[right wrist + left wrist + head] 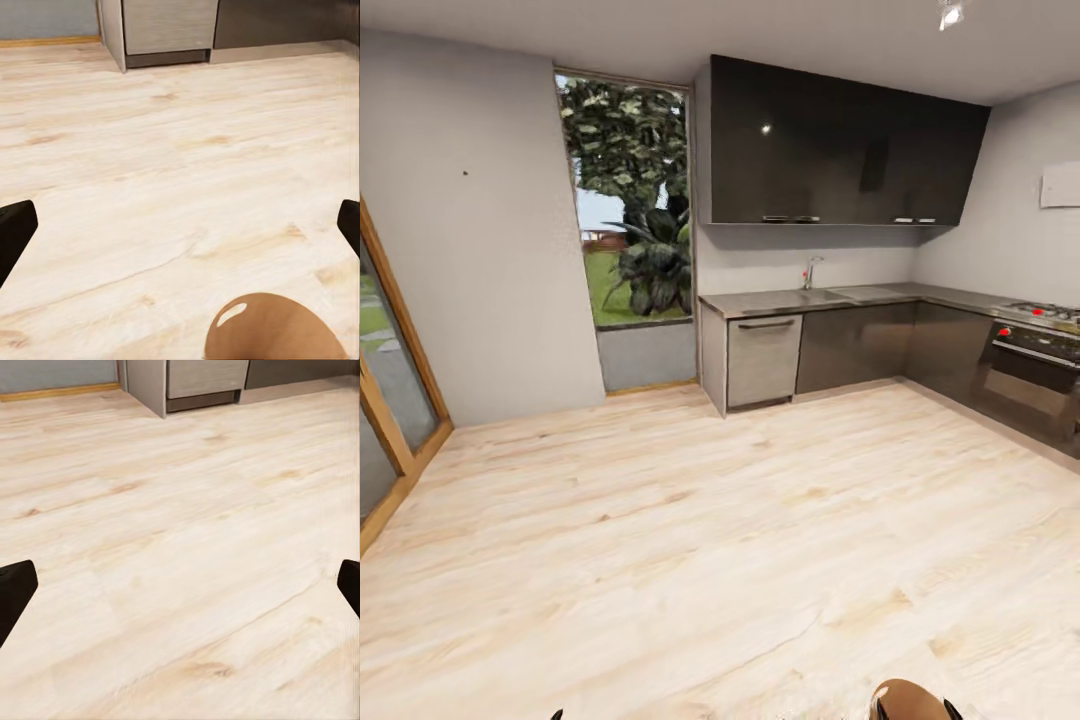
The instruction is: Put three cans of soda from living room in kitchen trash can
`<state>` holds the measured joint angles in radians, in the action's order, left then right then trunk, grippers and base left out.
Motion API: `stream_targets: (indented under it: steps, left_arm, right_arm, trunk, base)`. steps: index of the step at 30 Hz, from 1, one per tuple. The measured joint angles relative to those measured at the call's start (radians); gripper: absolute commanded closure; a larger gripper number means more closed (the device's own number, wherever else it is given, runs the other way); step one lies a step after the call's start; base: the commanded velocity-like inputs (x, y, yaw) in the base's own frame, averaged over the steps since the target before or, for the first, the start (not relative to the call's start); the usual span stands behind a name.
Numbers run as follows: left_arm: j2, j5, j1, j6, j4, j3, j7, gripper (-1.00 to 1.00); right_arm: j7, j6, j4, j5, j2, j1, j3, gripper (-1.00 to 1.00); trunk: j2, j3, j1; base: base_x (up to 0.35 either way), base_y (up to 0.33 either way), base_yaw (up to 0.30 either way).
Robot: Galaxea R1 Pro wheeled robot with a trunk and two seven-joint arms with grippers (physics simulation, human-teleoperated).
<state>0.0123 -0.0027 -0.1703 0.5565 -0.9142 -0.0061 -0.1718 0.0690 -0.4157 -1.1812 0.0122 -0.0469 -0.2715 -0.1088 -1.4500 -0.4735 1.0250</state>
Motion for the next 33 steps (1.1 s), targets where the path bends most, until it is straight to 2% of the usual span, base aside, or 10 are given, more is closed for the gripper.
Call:
stream_targets:
  steps: [23,33]
  left_arm:
    - [0.000,0.001,0.000,0.000,0.000,-0.002,0.000,-1.00]
    - [0.000,0.001,0.000,0.000,0.000,-0.002,0.000,-1.00]
  right_arm:
    - [0.001,0.000,0.000,0.000,0.000,0.000,0.000,-1.00]
    - [0.003,0.000,0.000,0.000,0.001,0.000,0.001,-1.00]
  trunk:
    - [0.000,0.000,0.000]
    - [0.000,0.000,0.000]
  base:
    - [0.000,0.000,-0.248]
    - [0.000,0.000,-0.063]
